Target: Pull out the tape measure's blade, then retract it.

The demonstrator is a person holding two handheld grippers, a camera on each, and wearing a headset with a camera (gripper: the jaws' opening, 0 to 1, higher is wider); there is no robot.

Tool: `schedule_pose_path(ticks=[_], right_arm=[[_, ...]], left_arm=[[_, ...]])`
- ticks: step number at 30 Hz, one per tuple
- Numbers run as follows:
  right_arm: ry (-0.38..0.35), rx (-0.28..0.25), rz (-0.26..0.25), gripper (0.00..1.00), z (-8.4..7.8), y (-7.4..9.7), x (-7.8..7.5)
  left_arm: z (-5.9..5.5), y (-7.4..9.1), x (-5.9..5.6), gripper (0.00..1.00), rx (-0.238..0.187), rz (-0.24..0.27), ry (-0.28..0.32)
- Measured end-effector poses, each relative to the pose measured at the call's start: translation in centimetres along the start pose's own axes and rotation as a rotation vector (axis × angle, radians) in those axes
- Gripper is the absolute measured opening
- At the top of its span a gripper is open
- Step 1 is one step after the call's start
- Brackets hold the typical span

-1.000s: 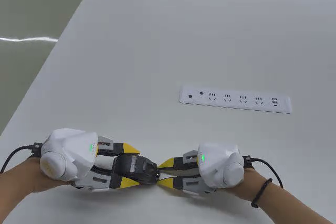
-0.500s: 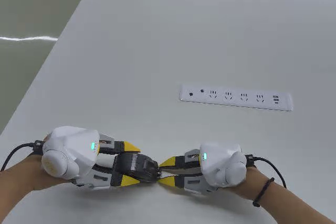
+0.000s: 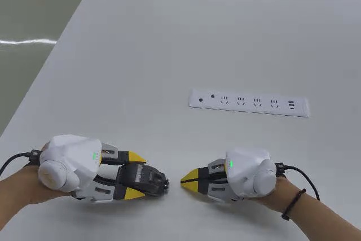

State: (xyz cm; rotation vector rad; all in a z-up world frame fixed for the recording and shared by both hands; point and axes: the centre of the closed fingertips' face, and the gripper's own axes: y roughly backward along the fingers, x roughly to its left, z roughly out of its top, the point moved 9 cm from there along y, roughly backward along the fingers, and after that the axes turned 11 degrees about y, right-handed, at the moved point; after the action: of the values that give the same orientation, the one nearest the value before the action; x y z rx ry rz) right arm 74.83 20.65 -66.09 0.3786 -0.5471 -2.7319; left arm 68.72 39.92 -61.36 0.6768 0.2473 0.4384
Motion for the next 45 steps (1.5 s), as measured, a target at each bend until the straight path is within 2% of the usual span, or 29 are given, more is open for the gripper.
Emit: schedule_pose_path(ticks=[2, 5, 8, 11, 13, 14, 18, 19, 23, 25, 28, 33, 41, 45], right_arm=[[0.024, 0.005, 0.005, 0.0, 0.1, -0.5, 0.3], [0.022, -0.001, 0.004, 0.0, 0.1, -1.1, 0.4], [-0.026, -0.009, 0.001, 0.15, 0.4, -1.4, 0.3], [-0.01, 0.029, -0.001, 0.16, 1.1, -1.2, 0.6], [-0.016, 0.042, 0.005, 0.21, 1.5, -1.3, 0.6], [0.005, 0.065, 0.002, 0.21, 1.9, -1.4, 0.5], [0.009, 0.124, 0.013, 0.23, 2.7, -1.5, 0.3], [0.033, 0.16, 0.006, 0.21, 2.8, -1.9, 0.0], [0.05, 0.208, 0.026, 0.19, 3.4, -2.6, 0.1], [0.091, 0.268, 0.032, 0.17, 3.5, -2.8, -0.1], [0.084, 0.296, 0.036, 0.15, 3.7, -3.2, -0.3], [0.09, 0.347, 0.073, 0.15, 4.0, -3.4, -0.4], [0.096, 0.486, 0.142, 0.15, 4.7, -3.9, -0.9], [0.068, 0.5, 0.14, 0.13, 4.7, -4.0, -1.0]], left_arm=[[0.1, 0.0, 0.0, 0.31, 0.004, 0.0, -0.001], [0.0, 0.0, 0.1, 0.31, 0.007, 0.002, -0.001], [0.2, -0.1, 0.2, 0.31, 0.01, 0.004, 0.002], [0.2, 0.0, 0.3, 0.31, 0.012, 0.005, 0.003], [0.3, 0.0, 0.3, 0.31, 0.015, 0.006, 0.002], [0.2, 0.0, 0.3, 0.31, 0.015, 0.006, 0.003], [0.2, 0.0, 0.4, 0.31, 0.016, 0.006, 0.004], [0.2, 0.0, 0.4, 0.31, 0.017, 0.006, 0.004], [0.3, -0.1, 0.4, 0.31, 0.018, 0.004, 0.005], [0.3, -0.1, 0.4, 0.32, 0.018, 0.002, 0.004], [0.2, -0.1, 0.4, 0.32, 0.018, -0.001, 0.003], [0.2, -0.1, 0.5, 0.32, 0.015, -0.007, 0.004], [0.4, -0.4, 0.5, 0.32, 0.014, -0.013, 0.006], [0.4, -0.4, 0.5, 0.31, 0.01, -0.017, 0.004]])
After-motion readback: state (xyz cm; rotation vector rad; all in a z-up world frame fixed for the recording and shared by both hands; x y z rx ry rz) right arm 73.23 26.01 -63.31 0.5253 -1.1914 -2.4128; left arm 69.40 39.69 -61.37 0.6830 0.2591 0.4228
